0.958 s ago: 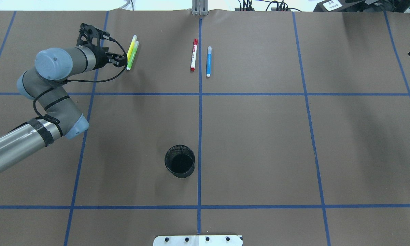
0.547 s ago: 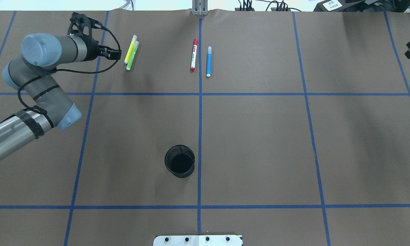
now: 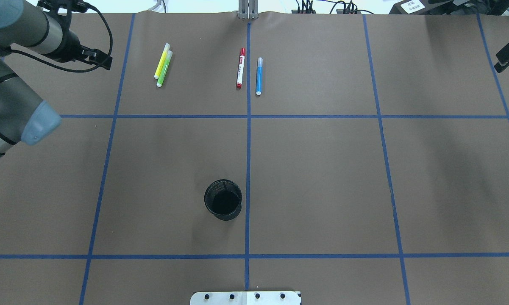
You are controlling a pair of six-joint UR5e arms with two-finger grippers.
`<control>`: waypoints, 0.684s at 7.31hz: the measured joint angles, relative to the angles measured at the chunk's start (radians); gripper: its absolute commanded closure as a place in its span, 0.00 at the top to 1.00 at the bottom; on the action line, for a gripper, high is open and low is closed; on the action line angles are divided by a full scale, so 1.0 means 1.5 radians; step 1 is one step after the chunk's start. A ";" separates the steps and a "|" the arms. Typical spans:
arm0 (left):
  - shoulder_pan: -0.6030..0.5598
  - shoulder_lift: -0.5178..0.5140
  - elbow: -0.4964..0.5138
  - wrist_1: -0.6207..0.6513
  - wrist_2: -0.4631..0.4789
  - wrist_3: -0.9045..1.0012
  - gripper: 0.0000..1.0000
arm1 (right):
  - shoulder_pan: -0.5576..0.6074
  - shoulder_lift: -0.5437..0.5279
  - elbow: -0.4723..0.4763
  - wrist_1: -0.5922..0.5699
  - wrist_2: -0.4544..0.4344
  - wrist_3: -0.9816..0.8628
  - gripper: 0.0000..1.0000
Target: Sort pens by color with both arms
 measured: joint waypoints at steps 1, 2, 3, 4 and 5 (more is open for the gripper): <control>-0.009 0.010 -0.081 0.150 -0.012 0.058 0.99 | 0.001 -0.002 0.001 0.000 0.002 0.000 0.99; -0.032 0.026 -0.134 0.252 -0.037 0.116 0.99 | 0.005 -0.005 0.003 -0.001 0.005 -0.003 0.99; -0.075 0.063 -0.163 0.307 -0.083 0.191 1.00 | 0.016 -0.014 0.008 -0.001 0.009 -0.008 0.99; -0.133 0.109 -0.173 0.329 -0.136 0.267 1.00 | 0.033 -0.031 0.017 -0.001 0.011 -0.014 0.99; -0.195 0.160 -0.175 0.336 -0.175 0.324 1.00 | 0.056 -0.055 0.028 -0.001 0.017 -0.022 0.99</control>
